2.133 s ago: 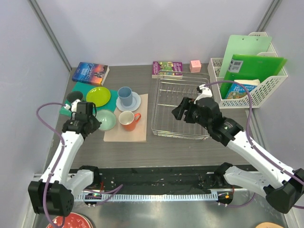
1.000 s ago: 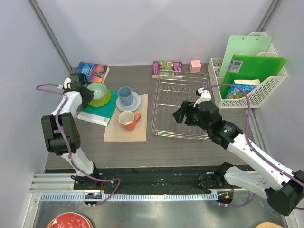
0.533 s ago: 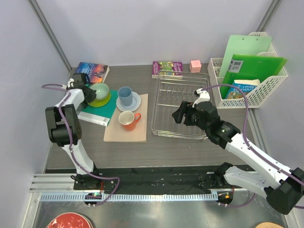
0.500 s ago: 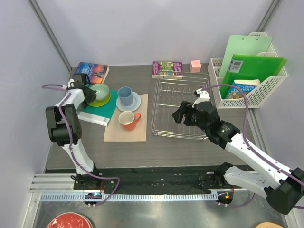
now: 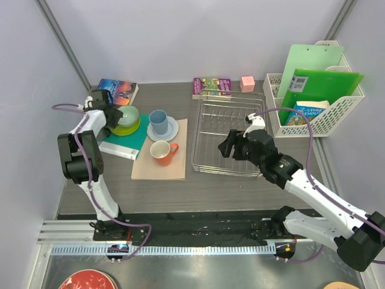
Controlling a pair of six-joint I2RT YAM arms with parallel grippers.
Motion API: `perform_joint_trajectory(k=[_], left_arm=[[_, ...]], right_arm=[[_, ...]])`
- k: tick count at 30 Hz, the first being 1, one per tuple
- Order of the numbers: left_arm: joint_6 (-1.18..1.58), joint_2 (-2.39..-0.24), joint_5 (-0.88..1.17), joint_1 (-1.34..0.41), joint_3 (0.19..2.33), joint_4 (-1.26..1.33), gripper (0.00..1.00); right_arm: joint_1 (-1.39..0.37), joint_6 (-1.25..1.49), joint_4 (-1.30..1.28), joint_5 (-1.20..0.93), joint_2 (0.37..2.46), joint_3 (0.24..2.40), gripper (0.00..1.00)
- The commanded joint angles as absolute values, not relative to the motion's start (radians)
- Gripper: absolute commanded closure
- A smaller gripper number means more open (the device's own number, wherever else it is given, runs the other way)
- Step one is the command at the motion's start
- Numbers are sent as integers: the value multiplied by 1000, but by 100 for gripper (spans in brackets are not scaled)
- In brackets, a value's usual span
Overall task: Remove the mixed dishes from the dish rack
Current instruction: Place the bowl at the center of the board, then reset both arms
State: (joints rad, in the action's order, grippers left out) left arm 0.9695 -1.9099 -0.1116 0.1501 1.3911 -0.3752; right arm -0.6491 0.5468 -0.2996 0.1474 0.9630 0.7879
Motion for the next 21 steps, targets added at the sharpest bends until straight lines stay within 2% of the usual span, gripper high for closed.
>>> perform_joint_trajectory(k=[1, 9, 10, 16, 17, 19, 20, 21], left_arm=[[962, -1867, -110, 156, 1448, -373, 53], [957, -1731, -135, 155, 1499, -468, 39], [954, -1694, -141, 144, 1502, -497, 34], [826, -1545, -250, 40, 1527, -594, 24], [816, -1517, -261, 11, 1510, -588, 18], [787, -1438, -323, -73, 1461, -588, 15], [776, -1413, -351, -110, 1441, -589, 0], [770, -1364, -377, -186, 1416, -589, 0]], right_arm=[[-652, 532, -255, 166, 971, 802, 26], [-653, 541, -250, 166, 980, 813, 26], [-653, 545, -249, 166, 980, 813, 26], [-653, 546, -236, 169, 1008, 818, 26], [-653, 545, -235, 170, 1011, 822, 26], [-653, 546, -229, 175, 1015, 825, 26], [-653, 548, -224, 176, 1014, 822, 26], [-653, 552, -210, 179, 1014, 819, 25]])
